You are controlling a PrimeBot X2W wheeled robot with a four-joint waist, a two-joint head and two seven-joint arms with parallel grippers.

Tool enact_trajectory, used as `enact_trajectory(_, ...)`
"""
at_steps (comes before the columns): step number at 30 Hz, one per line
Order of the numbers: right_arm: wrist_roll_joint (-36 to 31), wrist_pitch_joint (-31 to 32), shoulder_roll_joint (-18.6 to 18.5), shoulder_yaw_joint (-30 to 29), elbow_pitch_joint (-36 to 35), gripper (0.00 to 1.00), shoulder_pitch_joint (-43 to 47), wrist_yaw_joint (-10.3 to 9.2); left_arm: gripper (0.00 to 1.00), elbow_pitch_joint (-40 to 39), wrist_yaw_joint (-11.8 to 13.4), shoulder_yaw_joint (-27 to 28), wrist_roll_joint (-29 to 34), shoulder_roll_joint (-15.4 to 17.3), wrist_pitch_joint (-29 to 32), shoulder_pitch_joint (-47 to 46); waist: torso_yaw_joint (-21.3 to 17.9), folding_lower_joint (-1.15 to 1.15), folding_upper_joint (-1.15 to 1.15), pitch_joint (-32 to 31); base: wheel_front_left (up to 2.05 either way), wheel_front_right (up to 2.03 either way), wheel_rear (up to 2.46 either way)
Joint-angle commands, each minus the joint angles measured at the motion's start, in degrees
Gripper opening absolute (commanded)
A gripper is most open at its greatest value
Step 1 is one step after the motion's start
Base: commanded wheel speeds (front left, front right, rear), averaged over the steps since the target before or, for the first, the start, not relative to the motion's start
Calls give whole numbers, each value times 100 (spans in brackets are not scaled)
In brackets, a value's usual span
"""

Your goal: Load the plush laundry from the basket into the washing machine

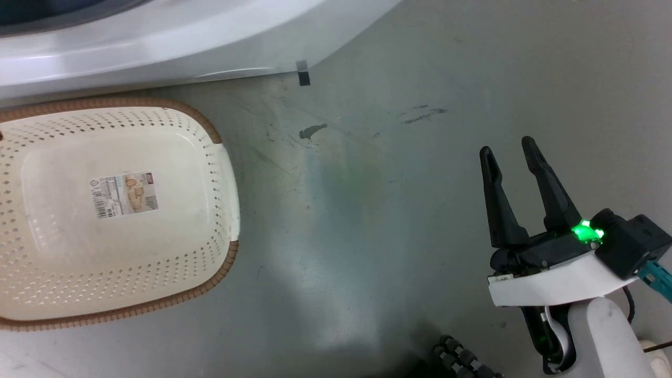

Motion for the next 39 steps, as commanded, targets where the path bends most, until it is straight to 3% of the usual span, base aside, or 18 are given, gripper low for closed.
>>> enact_trajectory(1,-20,-25,-1,3,5,100,-100,-4,0,114,-23,-45,-19,14,10,18,23,-1,0,-16,0,0,0)
enact_trajectory(4,-82,-25,-1,-24,15,100,-117,-4,0,385,-23,-218,-124,-61,-149,3,88,-1,0,-109,0,0,0)
enact_trajectory(5,-103,-25,-1,-40,13,100,-112,-4,37,442,-23,-270,-156,-86,-257,4,114,-1,0,-154,0,0,0)
enact_trajectory(6,-127,-25,-1,-63,9,100,-108,-4,100,498,-23,-317,-166,-108,-369,9,146,-1,0,-204,0,0,0)
enact_trajectory(14,-406,-25,-1,-303,2,100,-14,-4,100,1005,57,-321,-470,-560,-1406,443,505,-1,0,-988,0,0,0)
enact_trajectory(17,-620,-25,-1,-413,29,100,149,-4,100,1021,195,-341,-556,-797,-2047,962,753,-1,0,-1584,0,0,0)
enact_trajectory(20,-786,-25,-1,-494,64,100,293,-4,100,809,241,-242,-771,-1023,-2242,1519,951,-1,0,-2034,0,0,0)
enact_trajectory(23,-940,-25,-1,-594,77,100,429,-4,100,262,347,94,-1183,-1317,-2287,2212,1158,-1,0,-2445,0,0,0)
enact_trajectory(26,-1043,-25,-1,-718,93,100,568,-4,100,-762,511,454,-1404,-1559,-2292,3112,1343,-1,0,-2804,0,0,0)
enact_trajectory(32,-1170,-25,-1,-876,92,100,861,-4,100,-2472,826,774,-1287,-1958,-2293,4946,1678,-1,0,-3314,0,0,0)
enact_trajectory(39,-1185,-25,-1,-875,111,100,1165,-4,100,-3388,945,863,-1044,-2266,-2294,6353,1844,-1,0,-3653,0,0,0)
